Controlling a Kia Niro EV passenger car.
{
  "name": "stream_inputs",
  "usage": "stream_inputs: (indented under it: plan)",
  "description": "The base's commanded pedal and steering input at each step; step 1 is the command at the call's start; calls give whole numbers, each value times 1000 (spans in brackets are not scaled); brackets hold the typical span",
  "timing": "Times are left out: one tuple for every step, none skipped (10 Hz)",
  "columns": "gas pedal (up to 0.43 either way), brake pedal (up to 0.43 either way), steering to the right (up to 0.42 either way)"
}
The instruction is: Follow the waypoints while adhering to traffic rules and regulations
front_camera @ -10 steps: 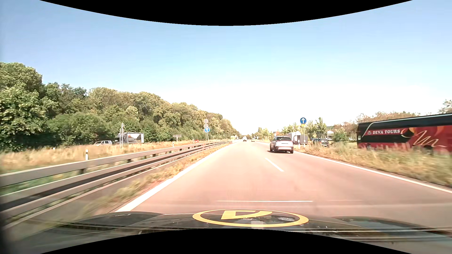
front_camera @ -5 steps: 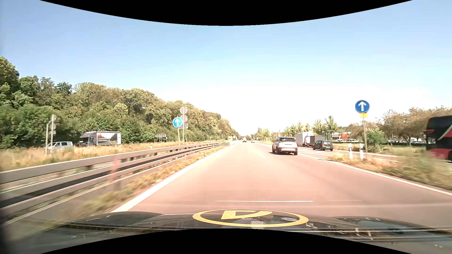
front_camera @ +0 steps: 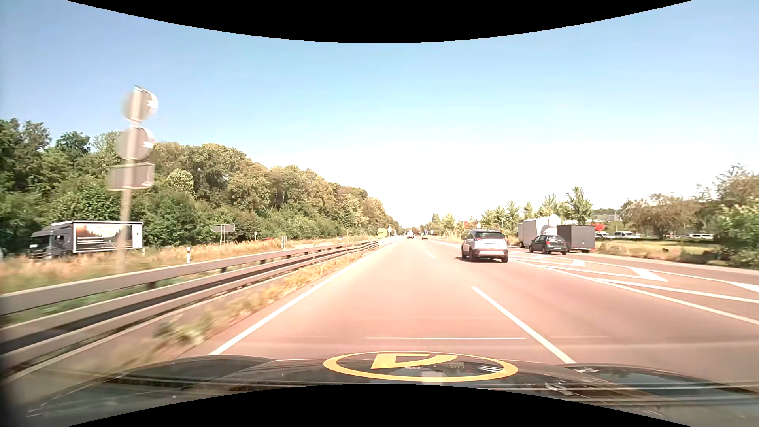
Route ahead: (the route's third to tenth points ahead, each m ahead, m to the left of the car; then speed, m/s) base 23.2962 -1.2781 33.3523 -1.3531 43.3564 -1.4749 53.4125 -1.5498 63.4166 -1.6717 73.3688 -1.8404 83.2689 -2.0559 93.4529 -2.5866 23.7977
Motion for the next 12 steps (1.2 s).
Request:
stream_inputs:
  plan:
    - [248,0,1]
    - [240,0,1]
    - [240,0,2]
    - [240,0,1]
    - [240,0,2]
    - [240,0,2]
    - [240,0,1]
    - [240,0,2]
    - [228,0,2]
    - [228,0,2]
    - [228,0,1]
    - [228,0,2]
